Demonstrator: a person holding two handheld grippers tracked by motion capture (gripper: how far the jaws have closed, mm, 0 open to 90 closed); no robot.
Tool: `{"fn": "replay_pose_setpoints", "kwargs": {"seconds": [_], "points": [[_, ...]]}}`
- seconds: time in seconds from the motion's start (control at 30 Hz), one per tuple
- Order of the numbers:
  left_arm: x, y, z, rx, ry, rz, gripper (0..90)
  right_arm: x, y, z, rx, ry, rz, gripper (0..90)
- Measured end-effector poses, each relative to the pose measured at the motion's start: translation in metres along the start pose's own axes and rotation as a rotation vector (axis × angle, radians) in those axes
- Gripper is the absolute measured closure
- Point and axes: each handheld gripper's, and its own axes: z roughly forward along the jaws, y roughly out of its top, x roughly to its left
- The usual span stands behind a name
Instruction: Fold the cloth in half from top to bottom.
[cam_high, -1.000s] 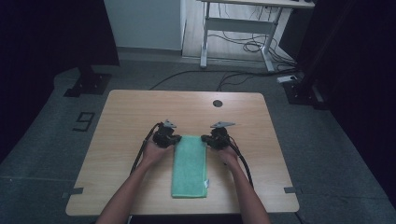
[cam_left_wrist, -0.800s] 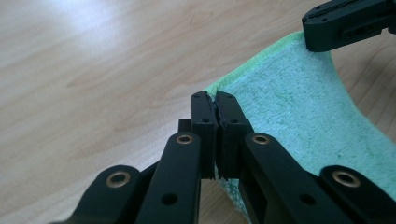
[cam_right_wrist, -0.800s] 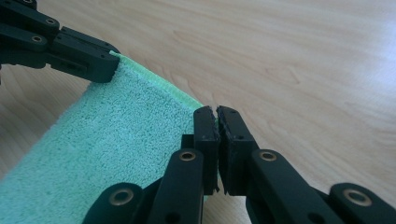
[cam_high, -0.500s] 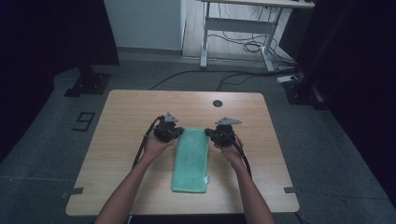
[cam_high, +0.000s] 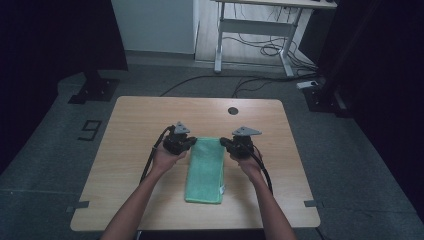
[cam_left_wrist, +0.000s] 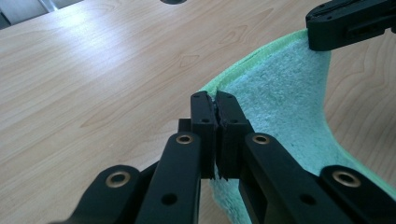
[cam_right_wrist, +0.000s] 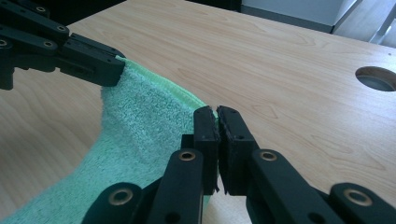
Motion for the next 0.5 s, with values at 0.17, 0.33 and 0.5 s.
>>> {"fn": "replay_pose_setpoints", "kwargs": {"seconds": [0.17,0.33,0.5], "points": [[-0.003,-0.005,-0.006,-0.01,-0.006,0.004,86.9,0.007,-0.001,-0.006,-0.014,0.012,-0.021,86.4],[-0.007,-0.01,-0.01,-0.011,-0.011,0.018,86.8,0.013,-0.009,-0.01,-0.009,0.021,-0.038,86.3],[-0.014,-0.015,-0.019,-0.022,-0.023,0.038,86.6,0.017,-0.013,-0.017,-0.017,0.035,-0.04,86.3]]}}
